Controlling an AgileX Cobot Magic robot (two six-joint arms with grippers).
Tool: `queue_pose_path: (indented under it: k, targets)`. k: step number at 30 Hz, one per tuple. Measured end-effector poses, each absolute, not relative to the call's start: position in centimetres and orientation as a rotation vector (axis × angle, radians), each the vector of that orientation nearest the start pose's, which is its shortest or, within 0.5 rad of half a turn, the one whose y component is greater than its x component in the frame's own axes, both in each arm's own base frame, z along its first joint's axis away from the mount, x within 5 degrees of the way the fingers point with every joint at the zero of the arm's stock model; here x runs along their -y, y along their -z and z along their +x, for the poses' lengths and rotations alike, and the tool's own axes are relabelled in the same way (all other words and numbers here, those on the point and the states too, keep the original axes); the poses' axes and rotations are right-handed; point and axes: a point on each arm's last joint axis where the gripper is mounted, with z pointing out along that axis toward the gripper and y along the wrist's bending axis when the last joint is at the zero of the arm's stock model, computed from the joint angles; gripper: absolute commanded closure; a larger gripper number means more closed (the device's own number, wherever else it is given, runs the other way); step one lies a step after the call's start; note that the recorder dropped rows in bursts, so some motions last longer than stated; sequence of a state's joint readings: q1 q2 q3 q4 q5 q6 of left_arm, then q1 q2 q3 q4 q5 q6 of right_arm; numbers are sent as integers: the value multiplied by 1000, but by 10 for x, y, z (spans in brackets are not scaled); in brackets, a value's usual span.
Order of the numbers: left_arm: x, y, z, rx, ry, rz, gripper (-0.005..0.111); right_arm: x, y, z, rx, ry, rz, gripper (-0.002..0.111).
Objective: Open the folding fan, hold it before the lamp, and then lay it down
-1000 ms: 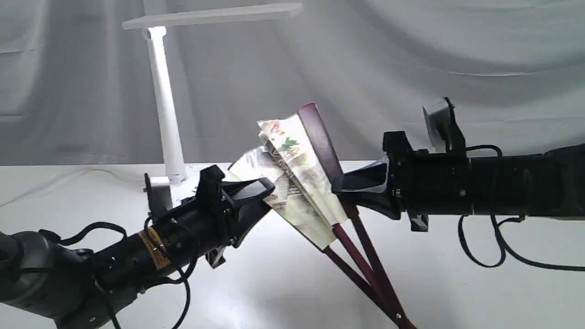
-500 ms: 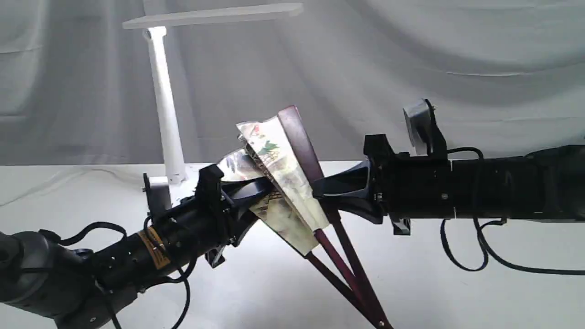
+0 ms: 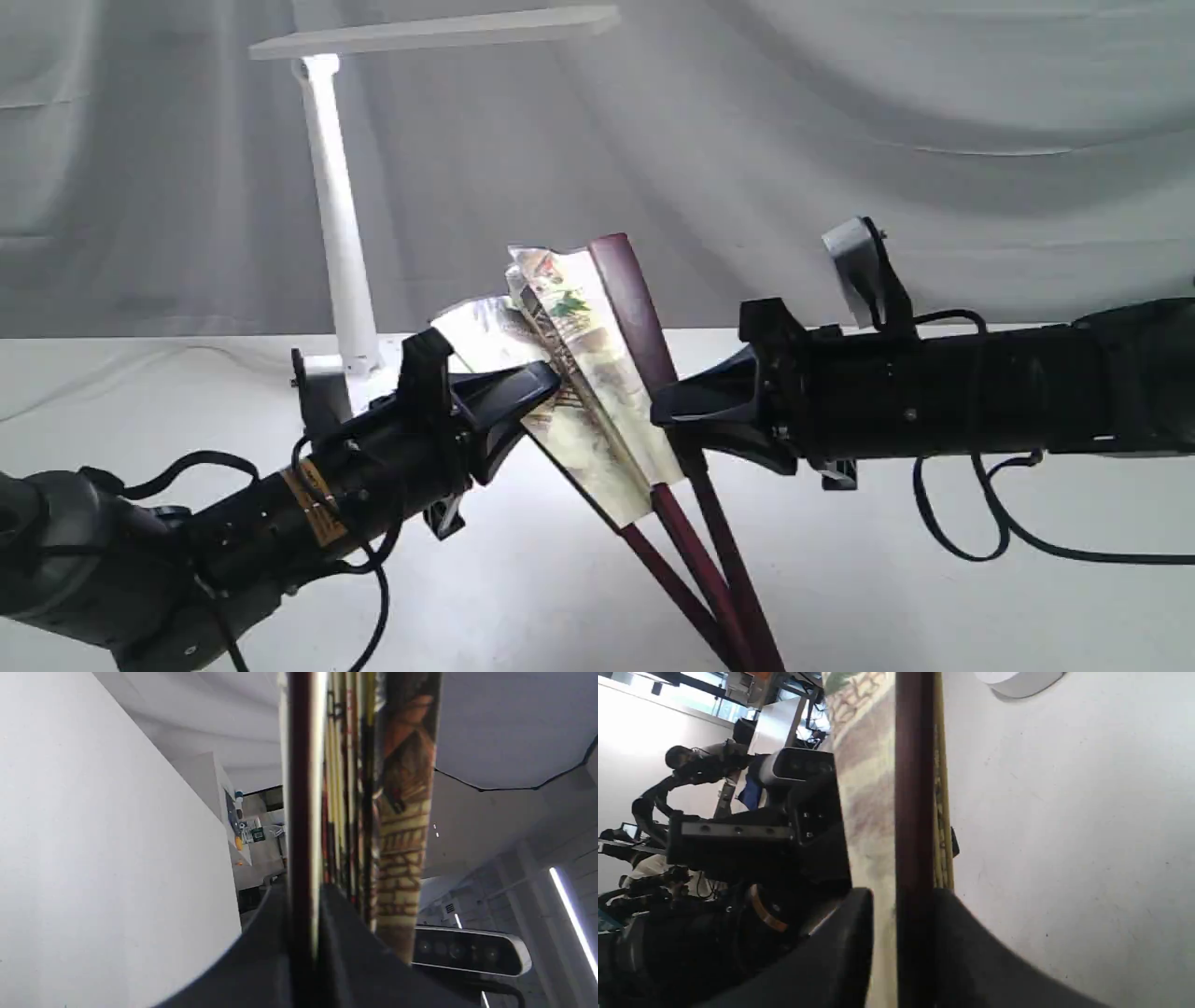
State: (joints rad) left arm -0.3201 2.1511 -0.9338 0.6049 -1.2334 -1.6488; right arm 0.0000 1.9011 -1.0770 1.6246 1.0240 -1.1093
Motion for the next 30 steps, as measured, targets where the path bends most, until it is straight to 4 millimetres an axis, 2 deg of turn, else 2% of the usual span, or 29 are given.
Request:
queue_pose_path:
  k: [3,5,12,20,26,30]
  targets:
    - [171,-123,354,-1811,1745,-447,107,-77,-196,366,-2214,-1429,21,65]
    - [172,-122,352,-1831,1749,-429,107,-77,-195,367,-2218,-1413,30,63]
    - [175,-120,348,-1880,1770,-378,107,-74,-195,372,-2186,-1373,87,63]
    - [180,-121,347,-1940,1794,-301,107,-71,-193,376,-2175,-1282,75,63]
    - [188,-133,356,-1940,1834,-194,107,-71,-200,391,-2156,-1269,25,63]
    - [188,-136,358,-1938,1843,-191,107,-71,-192,401,-2178,-1259,-6,63]
